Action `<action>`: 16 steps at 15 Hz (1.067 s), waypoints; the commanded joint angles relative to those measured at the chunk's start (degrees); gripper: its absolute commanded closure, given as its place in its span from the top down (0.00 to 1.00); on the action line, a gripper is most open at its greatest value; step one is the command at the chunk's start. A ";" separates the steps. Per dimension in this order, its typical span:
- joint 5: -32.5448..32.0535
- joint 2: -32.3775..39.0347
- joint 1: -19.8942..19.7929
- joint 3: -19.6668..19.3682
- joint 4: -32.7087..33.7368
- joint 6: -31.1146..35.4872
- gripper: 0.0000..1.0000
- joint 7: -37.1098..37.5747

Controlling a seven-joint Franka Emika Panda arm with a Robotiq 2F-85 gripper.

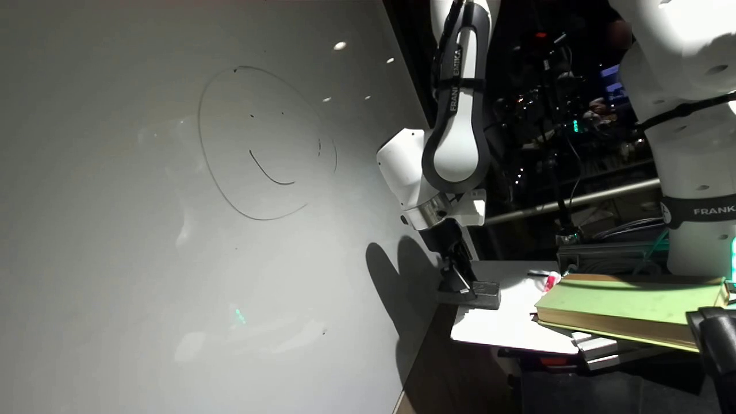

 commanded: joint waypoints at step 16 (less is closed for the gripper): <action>5.26 -17.71 -1.94 -1.92 19.38 -15.62 0.29 -5.75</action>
